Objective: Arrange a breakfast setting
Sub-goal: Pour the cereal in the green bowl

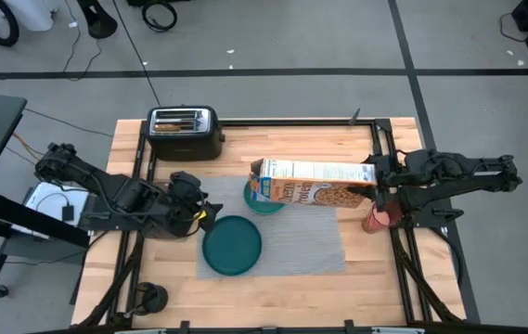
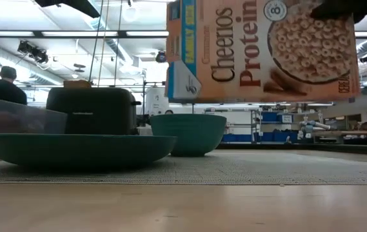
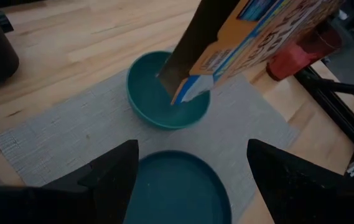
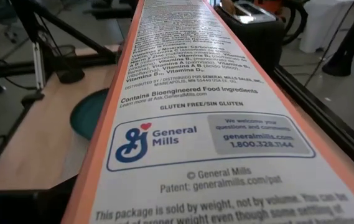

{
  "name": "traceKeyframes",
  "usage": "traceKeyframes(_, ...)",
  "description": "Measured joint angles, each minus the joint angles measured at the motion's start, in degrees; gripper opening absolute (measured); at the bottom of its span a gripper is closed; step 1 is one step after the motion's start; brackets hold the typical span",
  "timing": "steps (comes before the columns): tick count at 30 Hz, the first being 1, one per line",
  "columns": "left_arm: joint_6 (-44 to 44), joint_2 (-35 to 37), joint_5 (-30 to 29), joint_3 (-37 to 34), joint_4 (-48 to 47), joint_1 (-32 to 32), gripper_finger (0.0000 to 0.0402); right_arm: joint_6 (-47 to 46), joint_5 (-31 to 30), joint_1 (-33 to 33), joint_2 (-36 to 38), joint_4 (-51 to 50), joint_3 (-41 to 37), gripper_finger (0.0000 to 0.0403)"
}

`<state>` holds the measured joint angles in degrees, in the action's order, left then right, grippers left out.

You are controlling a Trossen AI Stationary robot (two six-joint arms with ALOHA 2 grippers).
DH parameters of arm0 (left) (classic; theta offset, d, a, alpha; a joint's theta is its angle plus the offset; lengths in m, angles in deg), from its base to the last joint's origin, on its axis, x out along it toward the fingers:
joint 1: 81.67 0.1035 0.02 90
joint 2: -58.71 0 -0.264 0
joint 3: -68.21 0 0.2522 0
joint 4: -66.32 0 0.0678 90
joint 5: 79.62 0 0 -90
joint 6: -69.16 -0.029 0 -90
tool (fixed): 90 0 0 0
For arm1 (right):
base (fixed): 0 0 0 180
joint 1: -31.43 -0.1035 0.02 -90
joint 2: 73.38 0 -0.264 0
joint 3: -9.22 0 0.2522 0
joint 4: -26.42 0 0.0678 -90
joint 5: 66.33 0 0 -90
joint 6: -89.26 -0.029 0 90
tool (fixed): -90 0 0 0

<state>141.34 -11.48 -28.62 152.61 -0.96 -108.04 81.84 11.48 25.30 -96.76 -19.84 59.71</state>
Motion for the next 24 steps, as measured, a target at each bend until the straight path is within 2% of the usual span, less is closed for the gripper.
traceKeyframes(9,-2.62,0.02,0.02,0.02,-0.44,1.92,0.0304,-0.22,-0.05,0.01,-4.40,-0.60,1.88,0.0270)
traceKeyframes(24,-3.78,0.02,0.09,0.04,-2.51,1.72,0.0304,3.20,1.39,1.38,-12.72,-7.23,11.02,0.0261)
